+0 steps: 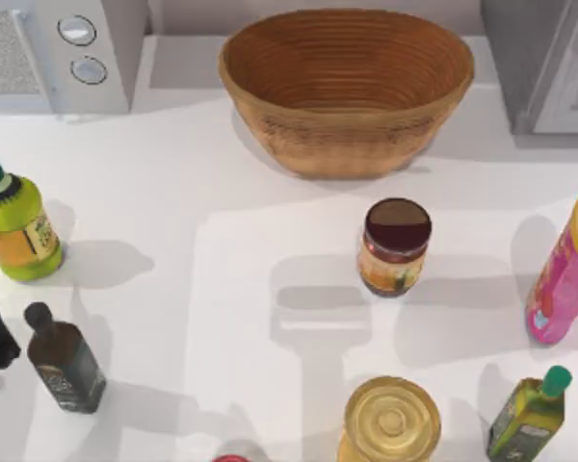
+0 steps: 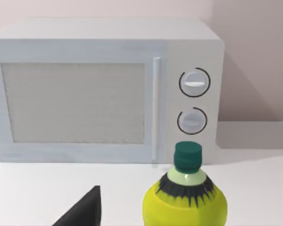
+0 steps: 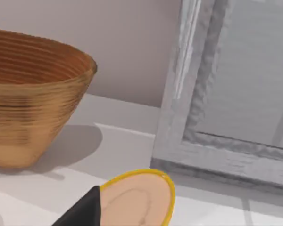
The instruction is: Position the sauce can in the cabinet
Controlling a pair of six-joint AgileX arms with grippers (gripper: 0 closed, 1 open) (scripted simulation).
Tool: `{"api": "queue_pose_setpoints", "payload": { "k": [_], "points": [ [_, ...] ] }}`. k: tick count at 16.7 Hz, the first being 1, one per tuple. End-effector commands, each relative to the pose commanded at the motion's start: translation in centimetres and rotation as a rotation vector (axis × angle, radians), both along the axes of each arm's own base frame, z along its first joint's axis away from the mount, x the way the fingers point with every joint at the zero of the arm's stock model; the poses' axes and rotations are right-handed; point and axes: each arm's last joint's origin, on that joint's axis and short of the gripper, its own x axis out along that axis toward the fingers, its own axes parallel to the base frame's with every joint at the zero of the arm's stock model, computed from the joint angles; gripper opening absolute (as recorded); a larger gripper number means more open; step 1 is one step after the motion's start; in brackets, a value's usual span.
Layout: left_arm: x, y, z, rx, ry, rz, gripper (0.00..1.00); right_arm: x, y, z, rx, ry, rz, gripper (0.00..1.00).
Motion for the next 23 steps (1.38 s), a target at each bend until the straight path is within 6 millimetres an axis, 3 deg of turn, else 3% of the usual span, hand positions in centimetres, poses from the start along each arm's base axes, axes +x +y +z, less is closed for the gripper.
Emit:
{"api": "queue_pose_setpoints", "payload": {
  "k": [4,7,9,13,16,20,23],
  "points": [
    [0.0,0.0,0.0,0.000,0.000,0.000,1.00,3.3,1.7,4.6,-0.206,0.148,0.217,1.00],
    [0.0,0.0,0.0,0.000,0.000,0.000,1.00,8.1,3.9,6.7,-0.366,0.275,0.439,1.00],
    [0.0,0.0,0.0,0.000,0.000,0.000,1.00,12.0,5.7,6.7,-0.453,0.353,0.606,1.00],
    [0.0,0.0,0.0,0.000,0.000,0.000,1.00,19.6,9.1,3.0,-0.550,0.480,0.939,1.00],
    [0.0,0.0,0.0,0.000,0.000,0.000,1.00,23.4,10.4,-1.4,-0.549,0.540,1.136,1.00],
    [0.0,0.0,0.0,0.000,0.000,0.000,1.00,25.3,10.0,-6.0,-0.492,0.593,1.283,1.00],
    [0.0,0.0,0.0,0.000,0.000,0.000,1.00,25.4,9.7,-6.8,-0.474,0.605,1.301,1.00]
  ]
}}
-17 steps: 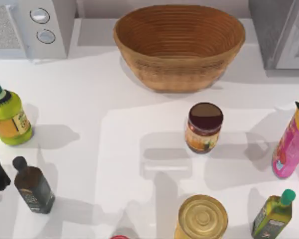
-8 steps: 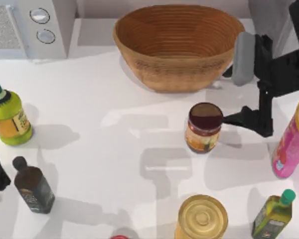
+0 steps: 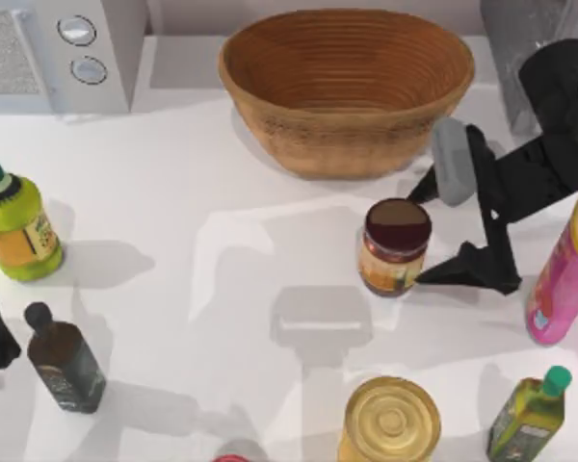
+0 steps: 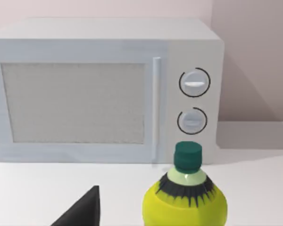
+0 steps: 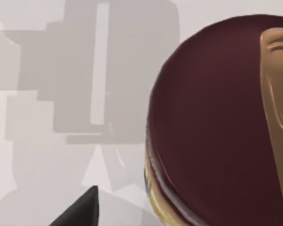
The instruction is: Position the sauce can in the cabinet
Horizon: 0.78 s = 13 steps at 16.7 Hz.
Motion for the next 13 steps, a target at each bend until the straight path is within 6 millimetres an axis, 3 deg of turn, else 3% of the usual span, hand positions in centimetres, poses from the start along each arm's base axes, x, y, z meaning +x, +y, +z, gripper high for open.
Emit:
{"api": "queue_pose_setpoints", "payload": {
  "k": [4,7,10,13],
  "points": [
    [0.0,0.0,0.0,0.000,0.000,0.000,1.00,-0.1,0.2,0.0,-0.001,-0.001,0.002,1.00],
    [0.0,0.0,0.0,0.000,0.000,0.000,1.00,0.2,1.8,-0.2,0.001,-0.004,0.000,1.00],
    [0.0,0.0,0.0,0.000,0.000,0.000,1.00,0.2,3.7,-1.8,0.002,-0.001,0.000,1.00],
    [0.0,0.0,0.0,0.000,0.000,0.000,1.00,0.1,4.3,-3.7,0.000,-0.001,0.001,1.00]
  ]
}}
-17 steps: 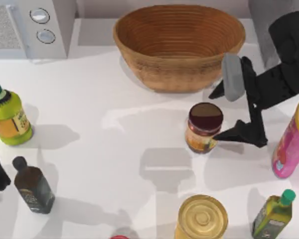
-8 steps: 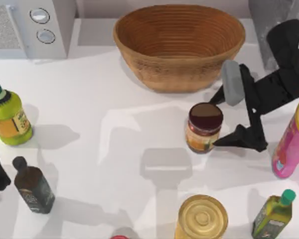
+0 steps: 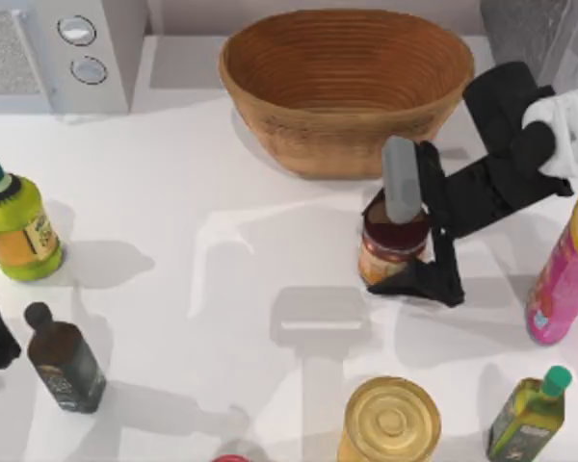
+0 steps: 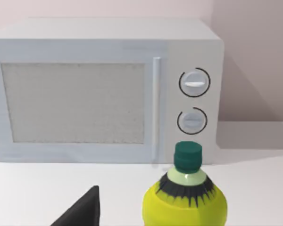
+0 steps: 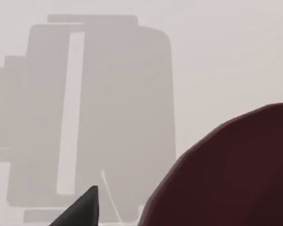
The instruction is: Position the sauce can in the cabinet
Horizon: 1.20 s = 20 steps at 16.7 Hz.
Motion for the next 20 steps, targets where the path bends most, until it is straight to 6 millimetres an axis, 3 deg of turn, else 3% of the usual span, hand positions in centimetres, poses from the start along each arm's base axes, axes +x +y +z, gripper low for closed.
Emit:
{"api": "queue_pose_setpoints", "payload": {
  "k": [6,19,20],
  "points": [
    [0.00,0.00,0.00,0.000,0.000,0.000,1.00,-0.08,-0.12,-0.62,0.000,0.001,-0.001,1.00],
    [0.00,0.00,0.00,0.000,0.000,0.000,1.00,-0.08,-0.12,-0.62,0.000,0.001,-0.001,0.02],
    [0.00,0.00,0.00,0.000,0.000,0.000,1.00,-0.08,-0.12,-0.62,0.000,0.001,-0.001,0.00]
  ]
}}
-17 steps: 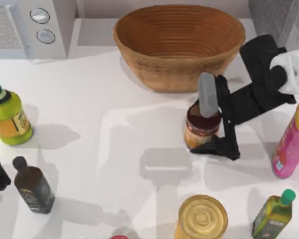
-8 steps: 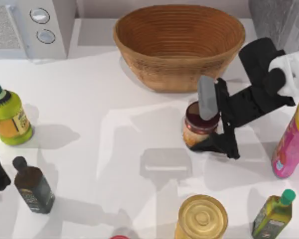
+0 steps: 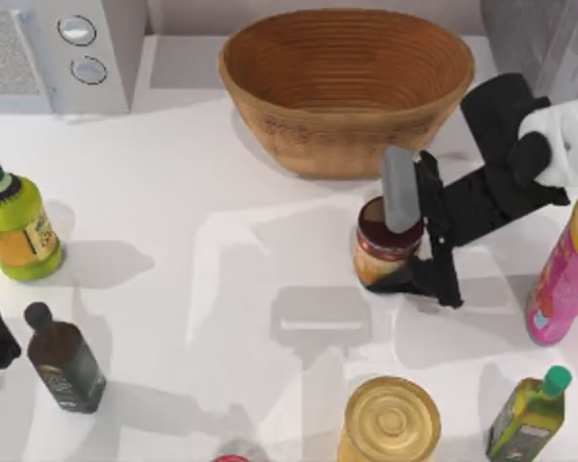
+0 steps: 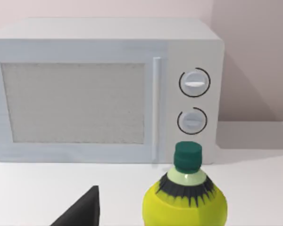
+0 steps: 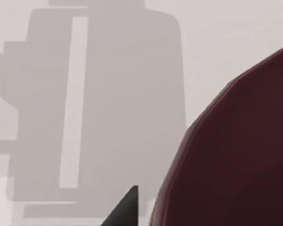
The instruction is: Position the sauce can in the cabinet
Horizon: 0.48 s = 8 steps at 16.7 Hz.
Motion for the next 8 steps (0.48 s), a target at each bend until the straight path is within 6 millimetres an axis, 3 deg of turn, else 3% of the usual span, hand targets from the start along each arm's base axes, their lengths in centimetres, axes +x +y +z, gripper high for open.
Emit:
{"api": "queue_pose_setpoints", "payload": {
  "k": [8],
  "points": [
    [0.00,0.00,0.00,0.000,0.000,0.000,1.00,0.14,-0.11,0.27,0.003,-0.007,-0.005,0.00]
  ]
}}
